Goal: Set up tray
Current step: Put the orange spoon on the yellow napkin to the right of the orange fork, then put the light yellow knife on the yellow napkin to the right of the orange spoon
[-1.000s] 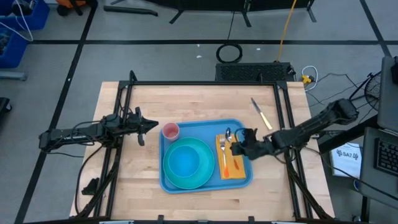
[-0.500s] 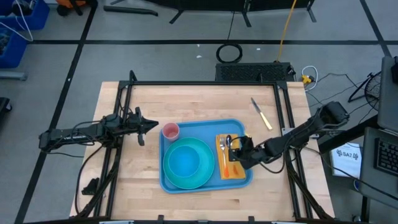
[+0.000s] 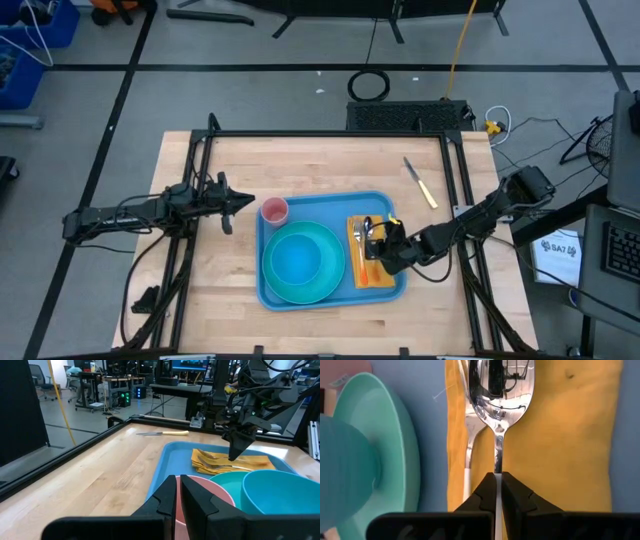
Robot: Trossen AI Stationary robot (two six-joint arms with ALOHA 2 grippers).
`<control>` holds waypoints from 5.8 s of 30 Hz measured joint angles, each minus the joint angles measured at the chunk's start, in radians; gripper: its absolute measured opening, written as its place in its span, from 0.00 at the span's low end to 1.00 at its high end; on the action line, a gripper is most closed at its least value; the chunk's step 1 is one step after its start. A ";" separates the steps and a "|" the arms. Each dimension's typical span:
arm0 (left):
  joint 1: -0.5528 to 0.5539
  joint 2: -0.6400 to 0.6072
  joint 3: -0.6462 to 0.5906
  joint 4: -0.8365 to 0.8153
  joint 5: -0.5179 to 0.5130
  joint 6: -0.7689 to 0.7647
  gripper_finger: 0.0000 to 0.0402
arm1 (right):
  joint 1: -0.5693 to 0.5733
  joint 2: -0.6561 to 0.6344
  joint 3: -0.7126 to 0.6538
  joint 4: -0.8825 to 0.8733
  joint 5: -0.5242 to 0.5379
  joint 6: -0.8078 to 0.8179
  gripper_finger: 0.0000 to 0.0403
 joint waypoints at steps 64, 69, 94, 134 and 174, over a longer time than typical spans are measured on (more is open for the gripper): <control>0.000 0.000 0.000 0.000 0.000 0.000 0.06 | -0.360 -0.521 0.001 -0.433 -0.079 -0.627 0.23; 0.000 0.000 0.000 0.000 0.000 0.000 0.06 | -0.539 -0.634 0.000 -0.826 -0.182 -0.685 0.20; 0.000 0.000 0.000 0.000 0.000 0.000 0.06 | -0.987 -0.330 -0.099 -0.635 -0.272 -1.137 0.34; 0.000 0.000 0.000 0.000 0.000 0.000 0.06 | -1.142 -0.430 -0.141 -0.652 -0.354 -1.218 0.32; 0.000 0.000 0.000 0.000 0.000 0.000 0.06 | -0.700 -0.821 -0.256 -0.201 -0.672 -0.594 0.15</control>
